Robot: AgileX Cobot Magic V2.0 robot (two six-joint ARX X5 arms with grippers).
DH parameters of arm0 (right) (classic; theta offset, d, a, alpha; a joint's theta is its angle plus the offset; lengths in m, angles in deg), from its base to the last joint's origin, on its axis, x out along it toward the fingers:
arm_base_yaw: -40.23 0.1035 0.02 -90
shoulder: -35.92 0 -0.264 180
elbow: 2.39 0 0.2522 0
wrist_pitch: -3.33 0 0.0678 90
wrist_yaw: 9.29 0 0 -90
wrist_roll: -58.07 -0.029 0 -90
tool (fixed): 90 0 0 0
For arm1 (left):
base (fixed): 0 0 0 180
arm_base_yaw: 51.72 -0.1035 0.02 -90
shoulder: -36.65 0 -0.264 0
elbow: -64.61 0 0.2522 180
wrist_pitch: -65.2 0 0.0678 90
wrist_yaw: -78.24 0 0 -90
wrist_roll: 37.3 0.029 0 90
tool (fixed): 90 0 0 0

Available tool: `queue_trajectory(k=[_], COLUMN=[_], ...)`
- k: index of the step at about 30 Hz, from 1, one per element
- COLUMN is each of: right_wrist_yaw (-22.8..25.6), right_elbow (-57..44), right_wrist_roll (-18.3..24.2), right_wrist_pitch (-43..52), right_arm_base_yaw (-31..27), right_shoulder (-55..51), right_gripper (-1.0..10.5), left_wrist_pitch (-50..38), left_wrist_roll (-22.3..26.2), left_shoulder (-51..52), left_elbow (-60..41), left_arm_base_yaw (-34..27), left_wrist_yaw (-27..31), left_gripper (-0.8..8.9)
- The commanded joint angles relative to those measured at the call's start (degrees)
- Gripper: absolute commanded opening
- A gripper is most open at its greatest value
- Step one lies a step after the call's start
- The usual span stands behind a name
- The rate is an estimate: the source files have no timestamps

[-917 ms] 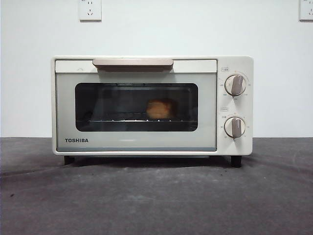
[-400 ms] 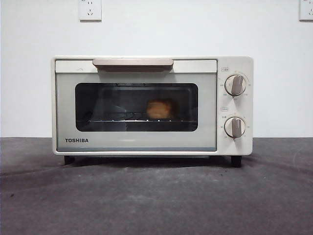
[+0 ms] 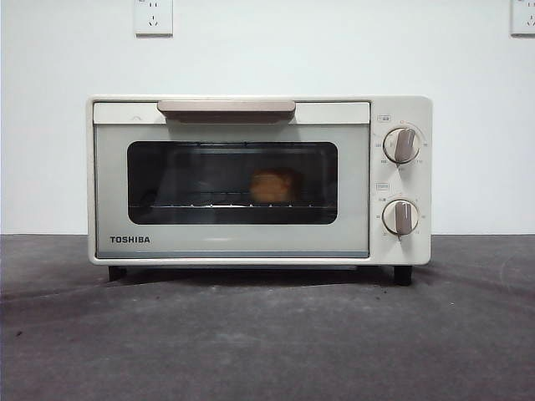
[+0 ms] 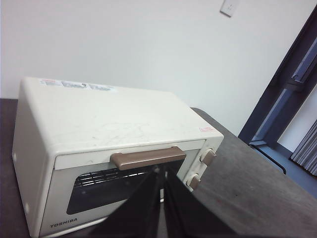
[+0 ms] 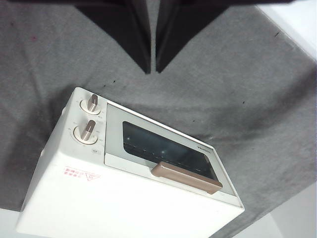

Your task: The left arm flap open the oven, the right arm pick bread and place it into oven, the left arm flap close the oven

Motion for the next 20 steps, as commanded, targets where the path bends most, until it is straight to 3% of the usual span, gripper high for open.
queue_trajectory(k=[1,8,11,15,20], right_wrist_yaw=[0.0,0.0,0.0,0.0,0.0], right_elbow=[1.1,1.1,1.1,1.1,1.1], right_wrist_roll=[0.4,0.4,0.4,0.4,0.4], right_wrist_pitch=[0.7,0.7,0.7,0.7,0.7], right_arm_base_yaw=[0.3,0.3,0.3,0.3,0.3], right_shoulder=[0.3,0.3,0.3,0.3,0.3], right_gripper=[0.1,0.1,0.1,0.1,0.1], left_wrist_pitch=[-0.5,-1.7,-4.3,-5.3,-7.3], left_wrist_roll=[3.1,3.3,3.3,3.3,4.1], left_shoulder=[2.0,11.5,15.1,18.2,20.9], left_elbow=[-2.8,-20.1,-27.3,-33.3,-38.2], left_arm_base_yaw=[-0.1,-1.4,-1.9,-2.7,-3.6], left_wrist_yaw=[3.0,30.0,37.7,42.0,42.4], left_gripper=[0.21,0.21,0.21,0.21,0.21])
